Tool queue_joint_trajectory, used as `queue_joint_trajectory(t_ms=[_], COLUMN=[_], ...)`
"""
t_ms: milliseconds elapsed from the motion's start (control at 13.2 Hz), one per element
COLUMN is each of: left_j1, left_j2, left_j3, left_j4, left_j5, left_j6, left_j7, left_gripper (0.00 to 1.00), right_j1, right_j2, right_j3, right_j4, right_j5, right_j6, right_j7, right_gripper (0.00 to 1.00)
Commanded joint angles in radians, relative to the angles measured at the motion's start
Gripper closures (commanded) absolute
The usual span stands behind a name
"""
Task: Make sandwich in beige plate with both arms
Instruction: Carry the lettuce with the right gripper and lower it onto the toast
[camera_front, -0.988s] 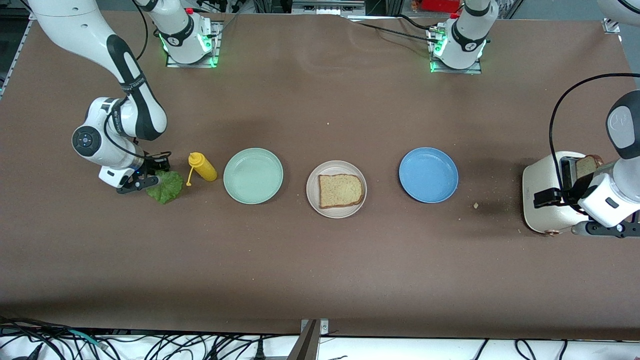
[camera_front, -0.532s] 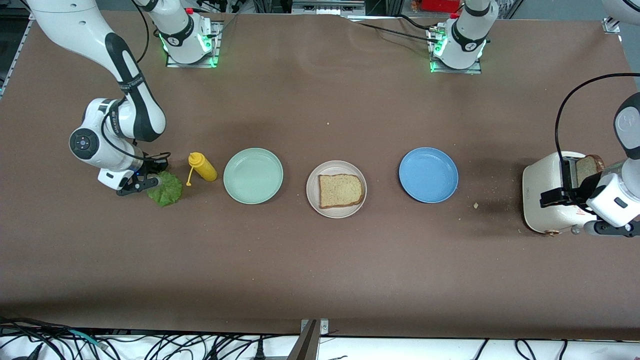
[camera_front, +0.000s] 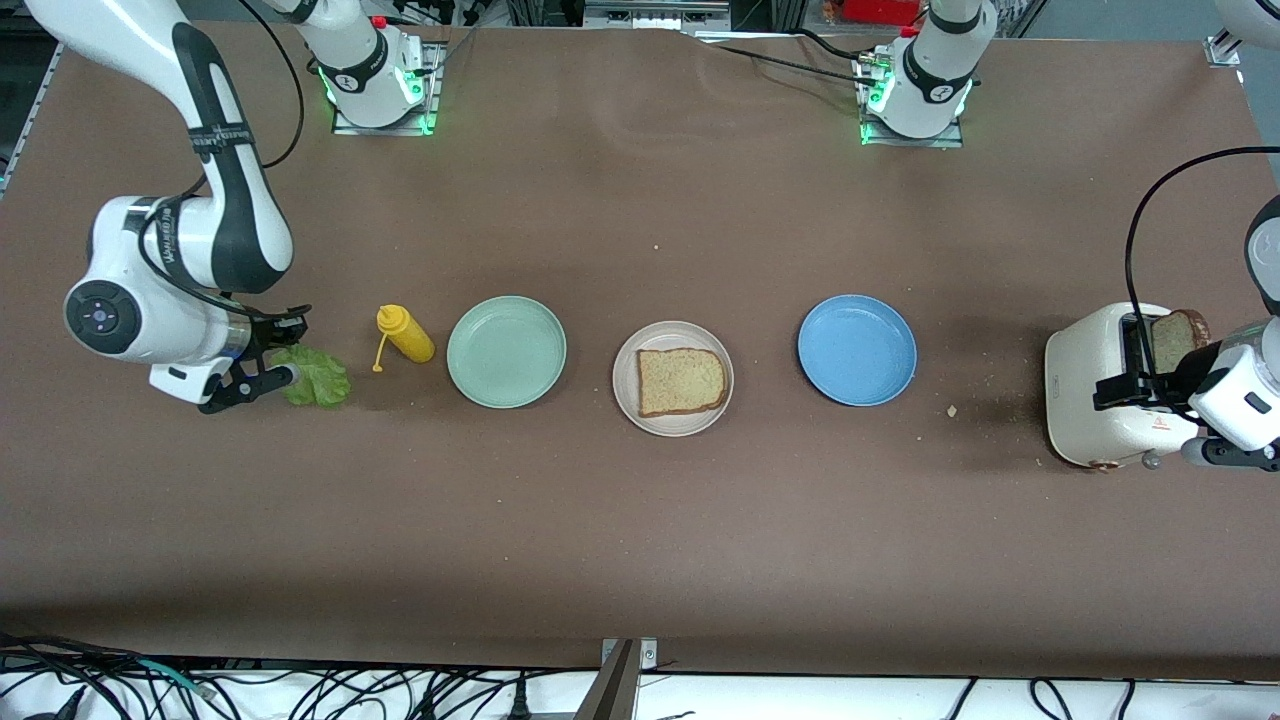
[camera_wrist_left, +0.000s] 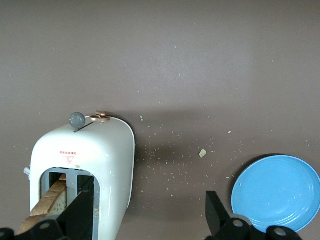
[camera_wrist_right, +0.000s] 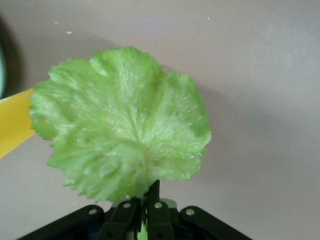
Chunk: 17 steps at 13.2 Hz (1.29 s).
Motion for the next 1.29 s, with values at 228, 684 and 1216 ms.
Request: queue_joint_trajectory(t_ms=[228, 684, 1216], left_j1=[0.000, -0.003, -0.006], left_j2=[-0.012, -0.010, -0.010], left_j3=[-0.006, -0.006, -0.006], left_j4=[-0.006, -0.006, -0.006], left_j5=[0.029, 0.029, 0.029], left_j6=[-0.009, -0.009, -0.008], left_j7=[0.015, 0.010, 0.007], left_gripper=[0.00, 0.00, 0.00], right_j1=[0.101, 0.121, 0.353], right_j2=[-0.019, -0.034, 0.111], right_j3=[0.005, 0.230, 0.312], right_j4=[0.310, 0.312, 0.301], right_j5=[-0.027, 0.046, -0.059], right_j6=[-0.402, -0.278, 0.133], right_j7=[0.163, 0.576, 1.017], right_gripper=[1.00, 1.00, 1.00])
